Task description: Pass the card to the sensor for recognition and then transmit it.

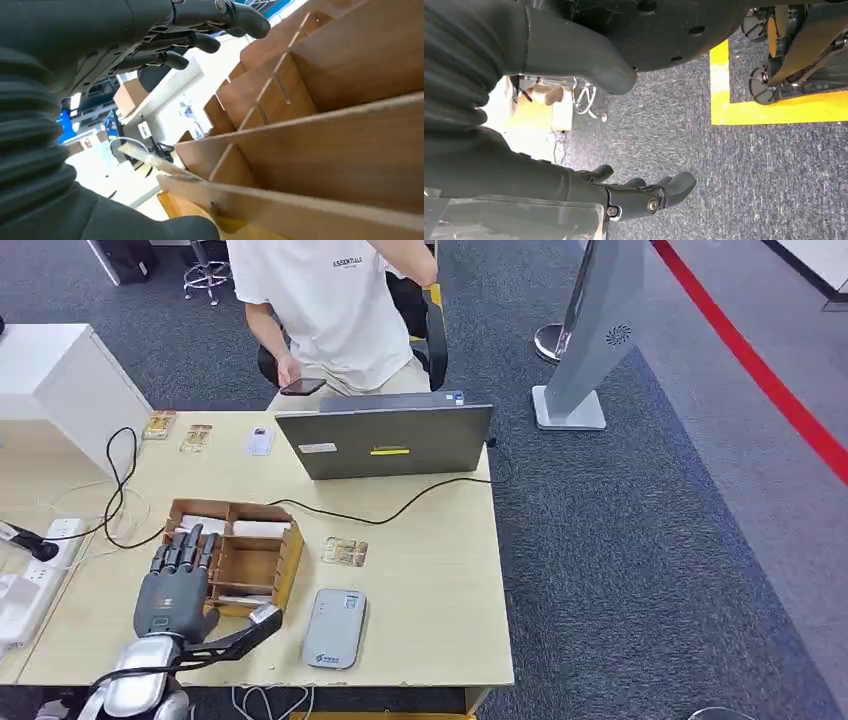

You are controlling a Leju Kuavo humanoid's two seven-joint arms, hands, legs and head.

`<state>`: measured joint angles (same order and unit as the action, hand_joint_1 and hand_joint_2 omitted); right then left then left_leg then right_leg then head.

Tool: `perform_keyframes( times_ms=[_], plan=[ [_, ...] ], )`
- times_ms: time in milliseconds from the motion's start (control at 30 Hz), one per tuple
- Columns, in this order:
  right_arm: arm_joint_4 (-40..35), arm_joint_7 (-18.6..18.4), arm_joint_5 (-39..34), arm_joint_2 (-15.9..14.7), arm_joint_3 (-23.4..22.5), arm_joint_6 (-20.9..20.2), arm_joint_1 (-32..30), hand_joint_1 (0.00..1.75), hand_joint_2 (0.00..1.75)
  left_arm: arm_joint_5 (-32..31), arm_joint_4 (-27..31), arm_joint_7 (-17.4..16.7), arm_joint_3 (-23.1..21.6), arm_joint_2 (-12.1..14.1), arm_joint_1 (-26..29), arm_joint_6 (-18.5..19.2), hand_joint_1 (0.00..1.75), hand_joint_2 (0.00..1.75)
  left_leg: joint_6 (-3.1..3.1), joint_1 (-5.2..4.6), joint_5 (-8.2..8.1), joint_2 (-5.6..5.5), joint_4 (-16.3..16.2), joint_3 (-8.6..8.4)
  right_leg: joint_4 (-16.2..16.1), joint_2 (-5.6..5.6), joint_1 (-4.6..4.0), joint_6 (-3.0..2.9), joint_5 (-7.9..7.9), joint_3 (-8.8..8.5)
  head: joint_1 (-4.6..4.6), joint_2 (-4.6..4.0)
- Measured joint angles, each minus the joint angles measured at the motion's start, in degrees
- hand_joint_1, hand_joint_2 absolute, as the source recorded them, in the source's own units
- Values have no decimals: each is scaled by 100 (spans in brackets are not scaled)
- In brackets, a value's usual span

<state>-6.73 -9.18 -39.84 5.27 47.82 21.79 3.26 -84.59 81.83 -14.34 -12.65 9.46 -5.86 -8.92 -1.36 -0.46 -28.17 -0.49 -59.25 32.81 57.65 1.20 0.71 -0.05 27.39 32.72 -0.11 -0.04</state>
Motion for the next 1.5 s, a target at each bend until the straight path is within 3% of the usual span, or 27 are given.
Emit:
perform_keyframes(
  times_ms=[200,800,1033,1500],
  plan=[
    [11,20,-28,0,59,4,-1,0,175,28,-9,0,0,4,81,-52,0,175,0,0,0,0,0,1,0,0,0,0,0,0,0,0],
    [26,44,-114,0,127,68,-11,0,175,79,1058,89,0,249,775,-179,0,175,0,0,-1,-1,0,1,0,-2,0,0,1,-1,0,0],
    [31,-31,-98,0,190,68,-11,0,175,79,1174,114,0,284,839,-179,0,175,0,0,0,-1,0,1,0,-1,0,0,1,-1,0,0],
    [33,-103,-39,0,418,79,-3,0,175,-278,1132,-290,74,275,834,-500,0,175,0,0,0,-1,0,1,0,-2,0,0,1,-1,0,0]
  ],
)
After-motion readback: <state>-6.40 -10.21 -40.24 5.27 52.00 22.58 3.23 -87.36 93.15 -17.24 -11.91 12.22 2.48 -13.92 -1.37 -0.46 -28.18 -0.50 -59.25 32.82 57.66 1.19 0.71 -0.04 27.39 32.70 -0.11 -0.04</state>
